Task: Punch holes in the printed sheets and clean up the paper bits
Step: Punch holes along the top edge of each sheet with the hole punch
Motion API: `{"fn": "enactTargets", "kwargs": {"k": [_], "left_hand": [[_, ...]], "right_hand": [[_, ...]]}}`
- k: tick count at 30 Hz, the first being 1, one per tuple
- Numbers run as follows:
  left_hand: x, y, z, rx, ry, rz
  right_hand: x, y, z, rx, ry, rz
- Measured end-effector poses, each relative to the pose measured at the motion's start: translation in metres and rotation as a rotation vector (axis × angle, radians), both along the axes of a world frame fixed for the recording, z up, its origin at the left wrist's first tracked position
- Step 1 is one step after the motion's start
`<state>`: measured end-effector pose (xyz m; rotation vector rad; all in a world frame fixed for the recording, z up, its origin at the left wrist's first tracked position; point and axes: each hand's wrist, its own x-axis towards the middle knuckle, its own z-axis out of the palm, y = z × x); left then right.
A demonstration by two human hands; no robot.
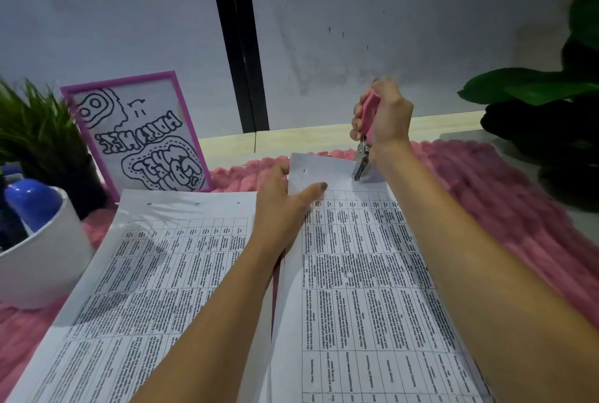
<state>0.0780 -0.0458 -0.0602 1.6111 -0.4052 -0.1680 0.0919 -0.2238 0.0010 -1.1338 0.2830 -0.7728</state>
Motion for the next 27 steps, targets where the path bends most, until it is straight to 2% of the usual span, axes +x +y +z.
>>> {"fn": "enactTargets", "kwargs": {"k": [3,7,12,16,22,27], "left_hand": [[0.002,0.001,-0.001,0.081,-0.031,-0.014],[0.002,0.000,-0.002,0.094,-0.029,0.011],[-0.002,-0.001,0.002,0.053,-0.025,0.033],[-0.004,-0.001,0.004,0.032,-0.019,0.057],[-0.006,0.000,0.006,-0.043,0.014,0.015],[-0.006,0.002,0.007,-0.057,-0.041,-0.033]], "right_hand": [[0.000,0.002,-0.003,0.008,-0.006,-0.034],[0.001,-0.001,-0.001,0.015,0.000,-0.011],[-0.007,-0.007,-0.005,-0.070,0.048,0.163],[-0.021,-0.012,-0.005,-0.041,-0.035,0.253],[-0.033,-0.035,-0.001,-0.015,-0.070,0.214],[-0.042,-0.055,0.002,-0.012,-0.043,0.161]]}}
